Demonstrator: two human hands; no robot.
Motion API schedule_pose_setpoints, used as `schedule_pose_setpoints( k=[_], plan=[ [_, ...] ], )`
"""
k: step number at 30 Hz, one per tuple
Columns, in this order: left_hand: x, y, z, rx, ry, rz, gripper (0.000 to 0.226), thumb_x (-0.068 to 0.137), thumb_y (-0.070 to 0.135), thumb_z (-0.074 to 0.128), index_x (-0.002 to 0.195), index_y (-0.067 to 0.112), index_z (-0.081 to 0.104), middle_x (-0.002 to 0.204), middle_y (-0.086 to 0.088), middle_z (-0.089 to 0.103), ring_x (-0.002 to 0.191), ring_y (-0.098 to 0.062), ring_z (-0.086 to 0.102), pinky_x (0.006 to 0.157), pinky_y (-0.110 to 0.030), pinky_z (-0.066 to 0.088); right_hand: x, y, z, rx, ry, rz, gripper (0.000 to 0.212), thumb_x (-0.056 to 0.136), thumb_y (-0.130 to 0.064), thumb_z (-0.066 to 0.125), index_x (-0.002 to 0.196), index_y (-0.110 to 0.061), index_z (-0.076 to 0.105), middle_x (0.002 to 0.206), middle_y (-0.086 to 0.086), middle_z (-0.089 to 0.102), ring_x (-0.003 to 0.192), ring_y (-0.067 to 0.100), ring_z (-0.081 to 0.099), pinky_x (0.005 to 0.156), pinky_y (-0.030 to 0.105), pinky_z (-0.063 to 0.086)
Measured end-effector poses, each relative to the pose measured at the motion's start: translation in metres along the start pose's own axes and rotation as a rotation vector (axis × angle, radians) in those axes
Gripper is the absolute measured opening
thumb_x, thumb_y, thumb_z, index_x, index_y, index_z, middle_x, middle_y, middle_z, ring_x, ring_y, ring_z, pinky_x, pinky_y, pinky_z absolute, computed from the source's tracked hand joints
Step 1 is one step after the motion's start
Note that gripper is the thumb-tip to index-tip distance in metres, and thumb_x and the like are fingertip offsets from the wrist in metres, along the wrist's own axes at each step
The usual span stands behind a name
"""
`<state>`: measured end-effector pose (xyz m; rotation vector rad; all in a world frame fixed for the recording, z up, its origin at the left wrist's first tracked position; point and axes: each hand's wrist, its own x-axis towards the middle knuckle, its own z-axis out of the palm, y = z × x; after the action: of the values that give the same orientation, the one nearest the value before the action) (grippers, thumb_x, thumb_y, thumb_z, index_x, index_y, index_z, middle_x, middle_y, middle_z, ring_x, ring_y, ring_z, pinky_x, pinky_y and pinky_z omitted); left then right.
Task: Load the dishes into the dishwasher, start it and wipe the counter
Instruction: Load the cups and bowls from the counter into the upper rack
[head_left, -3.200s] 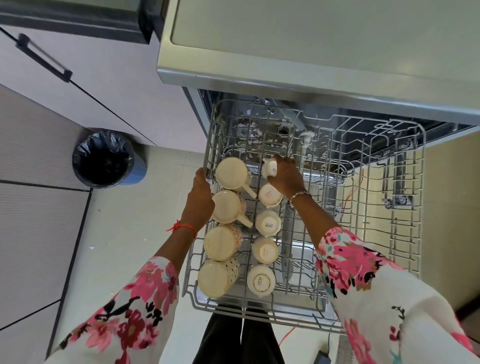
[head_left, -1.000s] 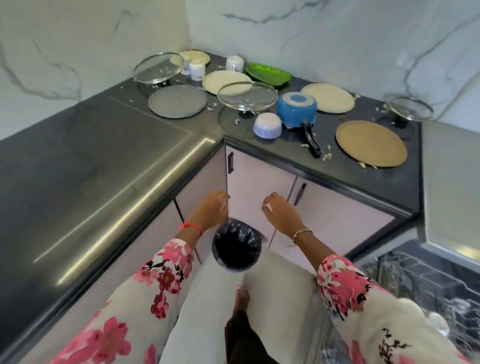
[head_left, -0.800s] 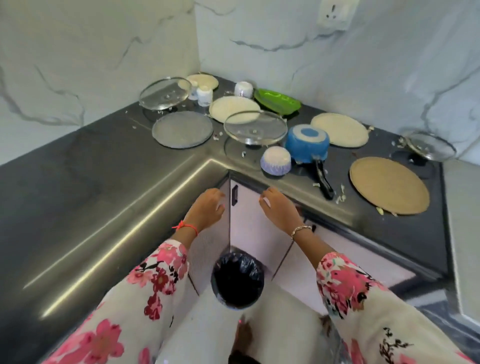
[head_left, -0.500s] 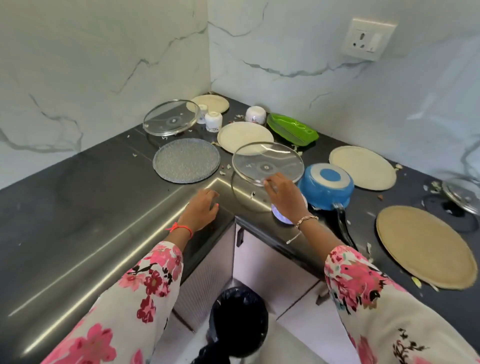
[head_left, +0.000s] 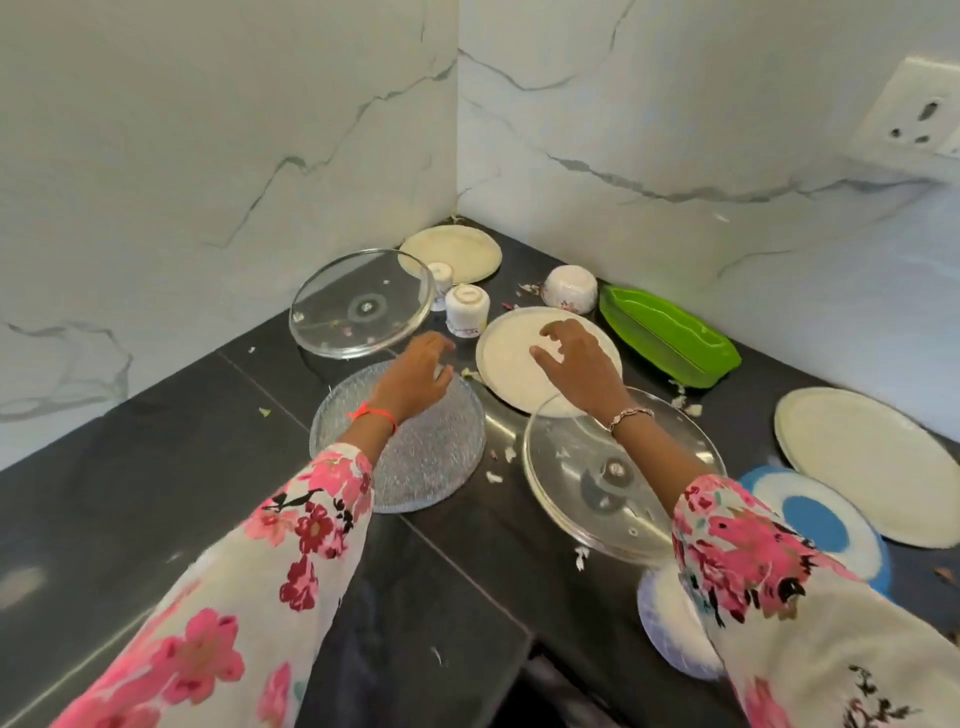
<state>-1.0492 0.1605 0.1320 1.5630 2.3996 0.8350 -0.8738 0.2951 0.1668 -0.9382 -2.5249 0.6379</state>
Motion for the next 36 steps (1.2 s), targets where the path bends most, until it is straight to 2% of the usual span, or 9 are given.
schedule_pose_setpoints(
  k=[2,9,15,19,24,27,30,33,36],
  plan=[
    [0.037,-0.012,-0.008,-0.015,0.038,0.026,0.030,0.086,0.008,0.055,0.115,0.003,0.051,0.113,-0.016,0.054,0.103,-0.028,0.052,0.093,-0.037,0.043,0.030,-0.003,0.012,-0.008,-0.037,0.003,0.042,0.091,-0.033,0.056,0.126,-0.010,0.049,0.129,0.010,0.051,0.114,0.026,0.051,0.094,0.036,0.038],
    [0.142,-0.042,-0.020,0.126,-0.087,0.046,0.067,0.079,0.019,0.065,0.136,0.000,0.035,0.141,-0.021,0.038,0.130,-0.033,0.035,0.107,-0.035,0.026,0.112,-0.015,0.050,0.048,-0.215,-0.023,0.064,0.085,-0.031,0.065,0.137,-0.009,0.034,0.141,0.013,0.038,0.128,0.026,0.040,0.103,0.035,0.034],
    [0.193,-0.065,-0.008,0.384,-0.272,0.017,0.072,0.081,0.019,0.062,0.142,0.008,0.026,0.148,-0.013,0.029,0.138,-0.028,0.024,0.116,-0.047,0.014,0.147,-0.007,0.082,0.022,-0.296,-0.023,0.081,0.075,-0.028,0.076,0.139,-0.008,0.029,0.134,0.015,0.039,0.124,0.030,0.042,0.101,0.041,0.038],
    [0.212,-0.077,-0.005,0.511,-0.362,0.003,0.060,0.089,0.028,0.055,0.142,0.017,0.029,0.149,-0.009,0.027,0.139,-0.027,0.021,0.114,-0.051,0.007,0.158,-0.003,0.100,0.011,-0.322,-0.044,0.085,0.075,-0.030,0.076,0.142,-0.013,0.026,0.133,0.013,0.039,0.122,0.029,0.044,0.100,0.040,0.041],
    [0.221,-0.075,-0.004,0.497,-0.351,-0.011,0.051,0.085,0.021,0.059,0.133,0.019,0.041,0.137,-0.010,0.043,0.125,-0.030,0.041,0.111,-0.048,0.018,0.163,-0.004,0.107,0.088,-0.303,-0.035,0.079,0.074,-0.026,0.076,0.138,-0.012,0.031,0.130,0.012,0.042,0.118,0.027,0.047,0.095,0.036,0.042],
    [0.225,-0.072,-0.007,0.456,-0.343,-0.010,0.052,0.079,0.012,0.065,0.128,0.018,0.047,0.130,-0.009,0.047,0.122,-0.028,0.042,0.109,-0.048,0.024,0.163,-0.005,0.106,0.091,-0.282,-0.036,0.076,0.072,-0.024,0.077,0.134,-0.010,0.035,0.127,0.012,0.043,0.116,0.026,0.048,0.093,0.033,0.041],
    [0.226,-0.070,-0.011,0.329,-0.303,-0.002,0.055,0.074,0.006,0.070,0.125,0.012,0.050,0.124,-0.012,0.049,0.116,-0.029,0.045,0.098,-0.038,0.036,0.163,-0.007,0.100,0.095,-0.250,-0.026,0.075,0.072,-0.023,0.077,0.132,-0.010,0.036,0.125,0.011,0.042,0.115,0.026,0.047,0.091,0.033,0.041],
    [0.225,-0.061,-0.017,0.212,-0.248,-0.001,0.056,0.073,0.003,0.071,0.124,0.008,0.050,0.122,-0.015,0.048,0.115,-0.029,0.044,0.093,-0.033,0.037,0.162,-0.007,0.086,0.106,-0.215,-0.006,0.076,0.071,-0.025,0.078,0.133,-0.011,0.035,0.127,0.011,0.042,0.115,0.024,0.047,0.091,0.031,0.042],
    [0.225,-0.047,-0.025,0.180,-0.171,0.019,0.057,0.071,0.003,0.072,0.124,0.007,0.051,0.124,-0.016,0.048,0.117,-0.031,0.045,0.096,-0.035,0.038,0.157,-0.002,0.066,0.079,-0.195,0.016,0.077,0.072,-0.025,0.078,0.133,-0.010,0.033,0.130,0.012,0.042,0.117,0.025,0.046,0.093,0.031,0.043]
  ],
)
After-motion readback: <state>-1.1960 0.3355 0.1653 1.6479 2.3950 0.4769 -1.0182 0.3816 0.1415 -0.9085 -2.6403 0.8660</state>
